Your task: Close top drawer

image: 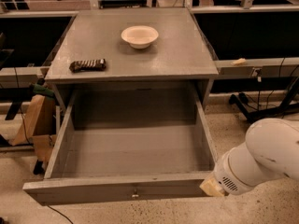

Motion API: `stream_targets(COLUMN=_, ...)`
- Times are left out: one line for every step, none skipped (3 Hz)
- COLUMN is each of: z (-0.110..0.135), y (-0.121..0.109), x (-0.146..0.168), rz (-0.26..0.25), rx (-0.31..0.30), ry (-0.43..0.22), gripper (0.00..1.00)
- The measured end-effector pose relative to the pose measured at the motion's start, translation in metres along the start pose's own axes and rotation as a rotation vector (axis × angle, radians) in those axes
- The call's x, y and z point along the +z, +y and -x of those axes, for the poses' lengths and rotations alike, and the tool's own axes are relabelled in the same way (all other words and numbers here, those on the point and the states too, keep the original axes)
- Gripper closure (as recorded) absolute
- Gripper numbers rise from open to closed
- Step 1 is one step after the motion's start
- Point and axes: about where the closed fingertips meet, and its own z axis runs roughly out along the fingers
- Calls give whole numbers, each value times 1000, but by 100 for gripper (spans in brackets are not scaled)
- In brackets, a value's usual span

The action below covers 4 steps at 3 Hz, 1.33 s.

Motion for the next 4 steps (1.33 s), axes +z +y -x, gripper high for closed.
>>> stream_targets(z=5, y=2, x=13, rz=45, rx=-63, ry=-7, gripper=100)
stream_targets(z=12, y=4, x=17, rz=59, rx=-102, ry=-22, gripper=81)
stream_targets(z=32, y=6, x=20, rz=62, rx=-223, ry=-53, gripper=58)
stream_targets(z=33, y=7, x=20, rz=62, rx=-230, ry=-54, gripper=35)
